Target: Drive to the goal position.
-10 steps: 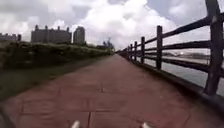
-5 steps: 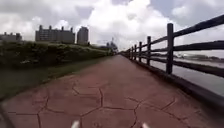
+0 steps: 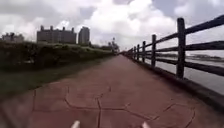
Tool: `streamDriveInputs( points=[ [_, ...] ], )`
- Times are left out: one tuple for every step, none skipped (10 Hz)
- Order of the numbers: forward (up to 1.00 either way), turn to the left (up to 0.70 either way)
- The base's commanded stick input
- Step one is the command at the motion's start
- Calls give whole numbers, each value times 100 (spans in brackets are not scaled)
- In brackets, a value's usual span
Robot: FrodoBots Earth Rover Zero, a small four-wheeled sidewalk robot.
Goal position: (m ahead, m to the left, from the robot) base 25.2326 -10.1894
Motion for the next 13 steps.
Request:
streamDriveInputs(
  points=[
    [85, -23],
    [85, -23],
    [85, -23],
    [85, -23],
    [85, -23],
    [85, -23],
    [85, -23],
    [85, -23],
    [85, -7],
    [85, 11],
    [85, 11],
    [85, 11],
    [85, 11]
  ],
)
